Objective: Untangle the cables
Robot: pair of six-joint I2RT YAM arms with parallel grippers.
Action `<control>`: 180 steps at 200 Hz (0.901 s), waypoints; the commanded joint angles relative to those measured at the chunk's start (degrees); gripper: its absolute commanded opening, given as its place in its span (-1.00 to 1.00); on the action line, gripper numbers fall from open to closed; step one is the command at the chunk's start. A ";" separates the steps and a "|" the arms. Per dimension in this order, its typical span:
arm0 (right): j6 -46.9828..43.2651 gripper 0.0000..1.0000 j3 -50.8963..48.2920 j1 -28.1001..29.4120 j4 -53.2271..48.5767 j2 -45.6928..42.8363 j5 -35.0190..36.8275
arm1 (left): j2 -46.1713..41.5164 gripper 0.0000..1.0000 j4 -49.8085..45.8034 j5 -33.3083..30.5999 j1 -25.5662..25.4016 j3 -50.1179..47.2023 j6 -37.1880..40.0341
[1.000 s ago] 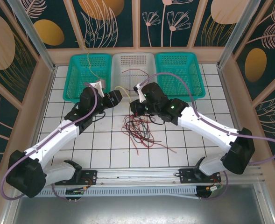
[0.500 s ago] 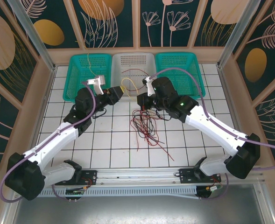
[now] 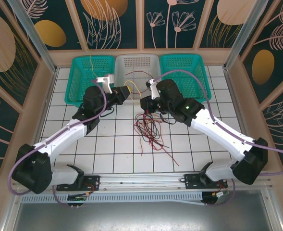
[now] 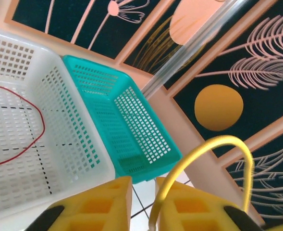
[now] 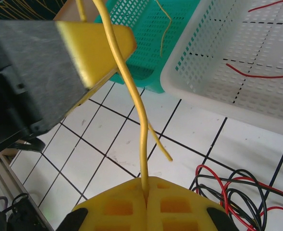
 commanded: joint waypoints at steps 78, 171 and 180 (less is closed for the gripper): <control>-4.80 -1.00 4.12 -5.97 -7.78 -2.50 14.83 | -6.62 -1.00 -20.16 -24.75 -1.07 2.12 29.41; -3.43 -1.00 4.29 -13.41 -4.63 -4.31 5.95 | -6.03 -1.00 -31.15 -18.39 -9.55 0.88 50.64; -3.17 -1.00 3.73 -13.89 -3.78 -4.85 4.40 | -5.94 -1.00 -32.05 -17.61 -9.57 1.20 51.25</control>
